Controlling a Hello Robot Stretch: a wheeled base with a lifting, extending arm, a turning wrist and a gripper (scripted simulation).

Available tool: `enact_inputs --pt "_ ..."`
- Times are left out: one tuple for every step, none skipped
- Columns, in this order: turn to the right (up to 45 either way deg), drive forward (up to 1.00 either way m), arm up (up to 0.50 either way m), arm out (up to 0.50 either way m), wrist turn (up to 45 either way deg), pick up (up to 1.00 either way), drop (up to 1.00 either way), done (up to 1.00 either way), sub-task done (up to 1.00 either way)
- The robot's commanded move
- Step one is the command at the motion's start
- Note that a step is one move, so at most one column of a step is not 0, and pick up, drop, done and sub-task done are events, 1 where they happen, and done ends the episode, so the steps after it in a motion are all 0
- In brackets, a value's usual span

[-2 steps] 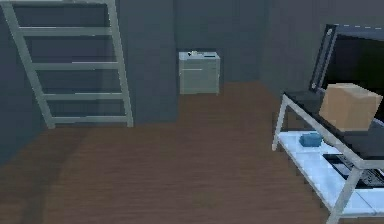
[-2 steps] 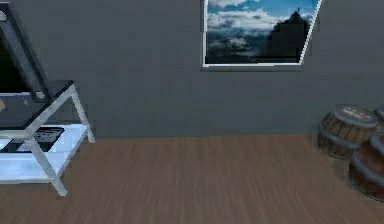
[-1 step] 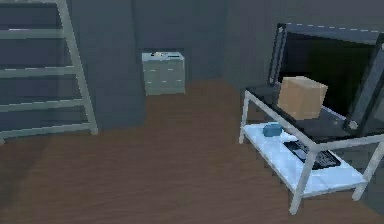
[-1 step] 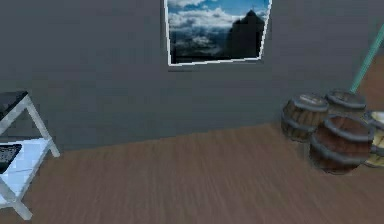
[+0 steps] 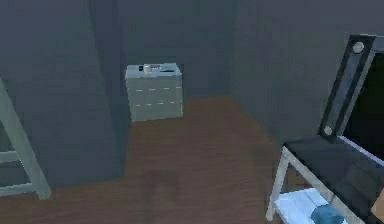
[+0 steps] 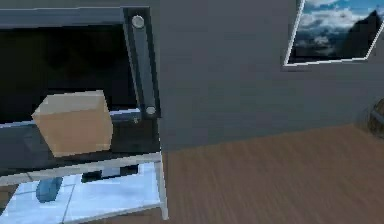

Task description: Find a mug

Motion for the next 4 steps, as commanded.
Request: enact_inputs --pt "0.0 1.0 0.0 0.0 0.0 0.0 0.0 0.0 0.0" --pt "6.0 0.0 0.0 0.0 0.0 0.0 0.0 0.0 0.0" --pt "0.0 0.45 0.0 0.0 0.0 0.0 0.0 0.0 0.0" --pt "-27.0 0.0 0.0 0.0 0.0 0.0 0.0 0.0 0.0"
